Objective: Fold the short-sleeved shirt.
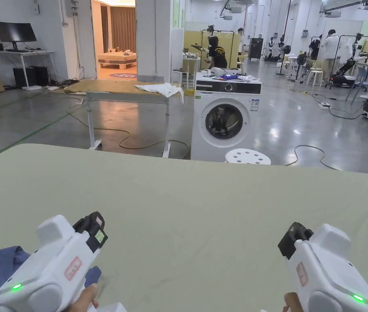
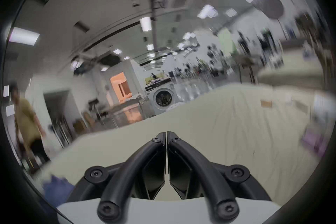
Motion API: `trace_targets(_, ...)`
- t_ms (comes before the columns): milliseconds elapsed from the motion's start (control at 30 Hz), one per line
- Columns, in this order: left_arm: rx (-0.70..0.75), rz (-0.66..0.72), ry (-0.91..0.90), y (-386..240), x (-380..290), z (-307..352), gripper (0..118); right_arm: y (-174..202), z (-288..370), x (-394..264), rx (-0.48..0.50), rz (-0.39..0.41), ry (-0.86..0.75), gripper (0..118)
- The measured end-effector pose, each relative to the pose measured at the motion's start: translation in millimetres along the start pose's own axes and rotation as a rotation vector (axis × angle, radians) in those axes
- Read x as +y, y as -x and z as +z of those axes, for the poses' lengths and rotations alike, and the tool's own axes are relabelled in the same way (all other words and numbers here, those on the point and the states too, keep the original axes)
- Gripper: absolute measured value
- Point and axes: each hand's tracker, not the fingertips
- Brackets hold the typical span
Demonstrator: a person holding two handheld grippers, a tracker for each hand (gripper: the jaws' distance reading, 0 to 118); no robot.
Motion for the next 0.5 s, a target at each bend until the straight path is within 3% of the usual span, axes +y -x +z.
trace_targets(67,0.065,-0.442,0.028,-19.1,-3.2,-3.2,0,20.2,-2.0,1.3,0.038,0.37,-0.028,0)
trace_targets(133,0.116,-0.821,0.059,-40.6,-13.4,-2.3,0,42.0,-4.1,-8.3,0.076,0.838,-0.04,0)
trace_targets(200,0.2,-1.088,0.085,-46.6,-23.9,-6.3,0,50.6,-2.6,-23.0,0.077,1.167,-0.094,0)
trace_targets(267,0.234,-1.298,0.083,-44.1,-34.7,-7.4,0,52.4,-2.1,-37.6,0.067,1.409,-0.13,0)
trace_targets(300,0.234,-1.371,0.063,-42.4,-38.8,-6.6,0,52.0,-1.5,-41.1,0.084,1.461,-0.138,0)
trace_targets(400,0.199,-1.47,0.047,-38.8,-43.6,-2.3,0,51.9,5.7,-42.0,0.09,1.485,-0.124,0)
trace_targets(467,0.193,-1.402,0.052,-39.7,-42.0,-0.5,0,53.0,6.4,-39.9,0.083,1.436,-0.103,0)
trace_targets(500,0.189,-1.306,0.056,-40.2,-38.7,0.4,0,55.6,18.9,-27.6,0.072,1.348,-0.092,0)
